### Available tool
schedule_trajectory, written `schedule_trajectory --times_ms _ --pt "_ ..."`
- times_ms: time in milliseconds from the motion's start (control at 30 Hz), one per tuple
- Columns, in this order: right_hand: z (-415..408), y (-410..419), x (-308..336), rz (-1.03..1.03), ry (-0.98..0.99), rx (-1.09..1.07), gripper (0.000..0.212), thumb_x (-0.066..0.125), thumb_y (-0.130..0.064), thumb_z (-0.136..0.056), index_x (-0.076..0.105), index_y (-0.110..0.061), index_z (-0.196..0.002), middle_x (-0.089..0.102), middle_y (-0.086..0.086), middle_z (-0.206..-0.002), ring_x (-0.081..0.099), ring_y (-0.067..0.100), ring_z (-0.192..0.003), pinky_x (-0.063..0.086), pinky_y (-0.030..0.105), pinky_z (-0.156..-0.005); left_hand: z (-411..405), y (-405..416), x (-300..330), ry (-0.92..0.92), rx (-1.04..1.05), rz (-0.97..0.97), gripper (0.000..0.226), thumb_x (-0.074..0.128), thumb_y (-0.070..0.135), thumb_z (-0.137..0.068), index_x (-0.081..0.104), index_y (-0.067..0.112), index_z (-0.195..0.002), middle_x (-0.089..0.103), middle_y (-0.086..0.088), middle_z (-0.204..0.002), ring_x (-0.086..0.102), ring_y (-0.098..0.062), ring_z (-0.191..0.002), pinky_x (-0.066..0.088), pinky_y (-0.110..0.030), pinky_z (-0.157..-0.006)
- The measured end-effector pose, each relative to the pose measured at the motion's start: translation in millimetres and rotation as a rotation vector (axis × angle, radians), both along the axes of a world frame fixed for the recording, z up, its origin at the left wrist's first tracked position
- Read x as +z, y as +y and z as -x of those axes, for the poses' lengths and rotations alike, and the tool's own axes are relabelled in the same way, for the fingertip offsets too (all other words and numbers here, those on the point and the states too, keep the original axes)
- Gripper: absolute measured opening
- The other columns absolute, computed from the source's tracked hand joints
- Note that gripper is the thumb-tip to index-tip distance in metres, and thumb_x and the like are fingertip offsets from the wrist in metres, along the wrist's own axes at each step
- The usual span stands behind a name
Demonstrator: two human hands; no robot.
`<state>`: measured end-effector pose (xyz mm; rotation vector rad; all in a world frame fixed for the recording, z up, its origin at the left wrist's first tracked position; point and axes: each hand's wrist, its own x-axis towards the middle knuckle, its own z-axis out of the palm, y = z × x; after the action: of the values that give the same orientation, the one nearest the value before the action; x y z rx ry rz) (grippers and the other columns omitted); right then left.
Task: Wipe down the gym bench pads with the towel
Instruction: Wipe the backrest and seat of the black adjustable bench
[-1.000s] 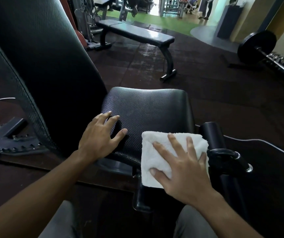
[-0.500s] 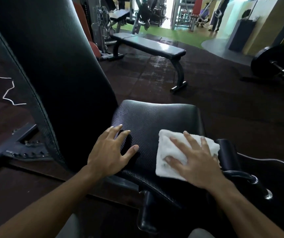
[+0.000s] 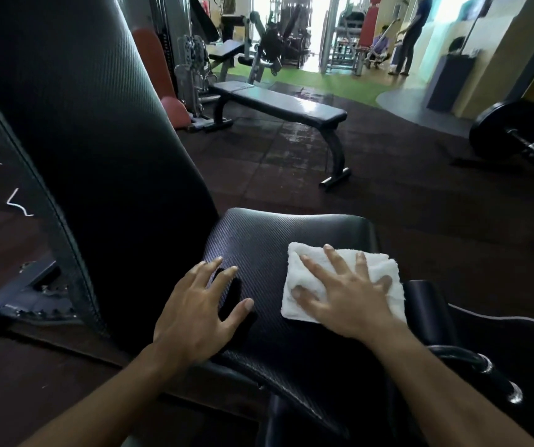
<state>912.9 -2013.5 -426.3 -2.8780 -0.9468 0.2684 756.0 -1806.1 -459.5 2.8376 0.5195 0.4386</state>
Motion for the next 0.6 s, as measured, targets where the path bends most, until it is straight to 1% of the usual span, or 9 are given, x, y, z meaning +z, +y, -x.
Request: schedule_trajectory --times_ms 67,100,133,200,300,400,467,533,600 --pt "10 -10 -13 0.0 -0.106 0.051 0.079 0.012 -0.091 -0.077 -0.008 -0.064 -0.149 -0.009 -0.02 -0.168 -0.007 0.036 -0.155 0.013 0.077 -0.11 -3 1 -1 0.018 0.009 -0.042 0.077 0.024 0.08 -0.088 0.043 0.034 -0.147 0.034 0.001 -0.158 0.027 -0.021 -0.146 0.019 -0.035 -0.116" --pt "9 -14 -16 0.001 -0.111 0.052 0.08 0.009 -0.092 -0.074 -0.008 -0.066 -0.148 -0.009 -0.022 -0.168 -0.007 0.035 -0.155 0.013 0.076 -0.111 -2 -1 -2 0.031 0.011 -0.057 0.076 0.023 0.08 -0.088 0.042 0.036 -0.147 0.034 0.002 -0.158 0.027 -0.02 -0.146 0.018 -0.036 -0.116" --pt "-1 -14 -15 -0.001 -0.089 0.038 0.08 0.01 -0.093 -0.073 -0.007 -0.068 -0.146 -0.008 -0.023 -0.167 -0.006 0.034 -0.156 0.013 0.076 -0.111 -2 -2 -1 0.049 0.005 -0.066 0.076 0.021 0.08 -0.088 0.04 0.038 -0.148 0.032 0.003 -0.159 0.025 -0.02 -0.147 0.016 -0.036 -0.117" --pt "-34 1 -9 -0.011 -0.008 -0.025 0.076 0.021 -0.092 -0.078 -0.003 -0.069 -0.146 -0.006 -0.023 -0.167 -0.005 0.035 -0.155 0.013 0.078 -0.11 0 -2 -2 0.084 -0.004 -0.082 0.075 0.017 0.081 -0.088 0.036 0.042 -0.149 0.028 0.005 -0.161 0.02 -0.017 -0.149 0.014 -0.037 -0.12" --pt "-64 30 5 -0.029 0.075 -0.104 0.071 0.03 -0.085 -0.087 0.003 -0.065 -0.15 -0.005 -0.018 -0.169 -0.006 0.039 -0.154 0.01 0.081 -0.108 -2 -2 -1 0.097 -0.003 -0.08 0.076 0.014 0.082 -0.087 0.035 0.044 -0.149 0.027 0.007 -0.161 0.017 -0.015 -0.15 0.015 -0.038 -0.122" --pt "-46 30 -5 0.018 -0.05 -0.004 0.07 0.027 -0.083 -0.089 0.001 -0.063 -0.151 -0.006 -0.019 -0.168 -0.005 0.039 -0.155 0.012 0.079 -0.109 -1 -2 -1 0.11 0.006 -0.063 0.073 0.018 0.082 -0.088 0.036 0.044 -0.148 0.028 0.009 -0.161 0.017 -0.014 -0.15 0.015 -0.039 -0.122" --pt "-43 22 -10 0.031 -0.095 0.049 0.071 0.024 -0.085 -0.086 -0.002 -0.065 -0.15 -0.007 -0.022 -0.168 -0.004 0.036 -0.156 0.013 0.077 -0.11 -1 -2 0 0.121 0.011 -0.069 0.072 0.02 0.081 -0.089 0.038 0.043 -0.148 0.03 0.008 -0.16 0.019 -0.015 -0.149 0.017 -0.04 -0.121" --pt "-61 27 -6 0.045 -0.051 0.048 0.072 0.024 -0.088 -0.083 -0.003 -0.068 -0.147 -0.008 -0.022 -0.168 -0.003 0.036 -0.156 0.014 0.077 -0.109 -2 -2 1 0.122 0.003 -0.074 0.072 0.02 0.08 -0.089 0.039 0.042 -0.147 0.032 0.006 -0.159 0.021 -0.017 -0.149 0.019 -0.042 -0.121" --pt "-79 45 1 0.054 -0.001 0.002 0.073 0.024 -0.088 -0.083 -0.003 -0.067 -0.148 -0.006 -0.021 -0.168 -0.003 0.038 -0.155 0.014 0.078 -0.109 -1 -3 2 0.144 -0.005 -0.067 0.073 0.017 0.08 -0.089 0.034 0.043 -0.15 0.025 0.008 -0.162 0.015 -0.016 -0.151 0.014 -0.041 -0.122"
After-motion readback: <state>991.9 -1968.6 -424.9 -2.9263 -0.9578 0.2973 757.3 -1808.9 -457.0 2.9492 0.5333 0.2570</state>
